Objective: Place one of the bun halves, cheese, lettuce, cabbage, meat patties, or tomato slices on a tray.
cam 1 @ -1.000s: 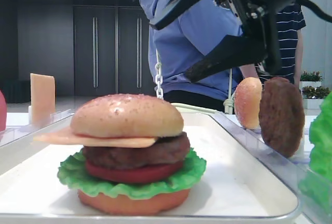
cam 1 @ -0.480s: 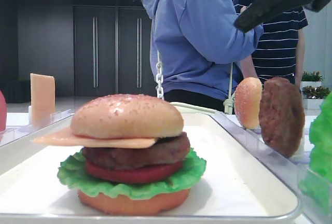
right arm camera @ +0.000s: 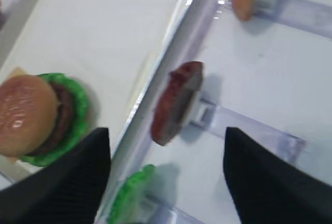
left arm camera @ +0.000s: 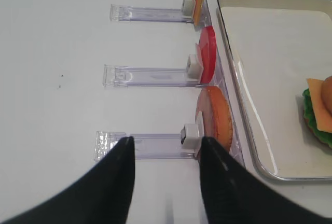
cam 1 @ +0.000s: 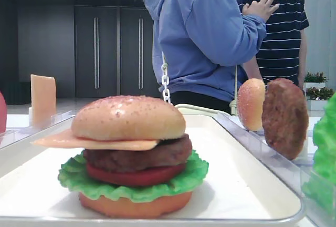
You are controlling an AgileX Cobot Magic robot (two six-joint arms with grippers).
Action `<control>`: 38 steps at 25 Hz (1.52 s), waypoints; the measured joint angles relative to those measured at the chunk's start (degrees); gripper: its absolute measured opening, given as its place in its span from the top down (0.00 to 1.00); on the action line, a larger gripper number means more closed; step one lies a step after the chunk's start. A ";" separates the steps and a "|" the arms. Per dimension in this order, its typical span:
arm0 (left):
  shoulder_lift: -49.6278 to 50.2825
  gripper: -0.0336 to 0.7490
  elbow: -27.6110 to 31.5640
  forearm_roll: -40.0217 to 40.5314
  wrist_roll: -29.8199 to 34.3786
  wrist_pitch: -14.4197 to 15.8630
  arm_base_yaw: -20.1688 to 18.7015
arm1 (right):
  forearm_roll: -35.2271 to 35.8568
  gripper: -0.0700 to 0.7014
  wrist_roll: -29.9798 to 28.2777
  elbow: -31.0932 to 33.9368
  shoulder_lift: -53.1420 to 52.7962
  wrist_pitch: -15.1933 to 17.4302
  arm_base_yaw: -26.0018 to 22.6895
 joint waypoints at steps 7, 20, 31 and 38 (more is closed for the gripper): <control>0.00 0.54 0.00 0.00 0.00 0.00 0.00 | -15.69 0.29 10.21 0.00 -2.32 1.97 -6.68; 0.00 0.54 0.00 0.00 0.00 0.00 0.00 | -26.46 0.29 19.06 2.28 -7.55 10.37 -7.52; 0.00 0.54 0.00 0.00 0.00 0.00 0.00 | -26.50 0.29 20.53 17.01 -29.54 11.06 -7.52; 0.00 0.54 0.00 0.00 0.00 0.00 0.00 | -26.50 0.29 24.15 22.42 -46.16 13.46 -7.52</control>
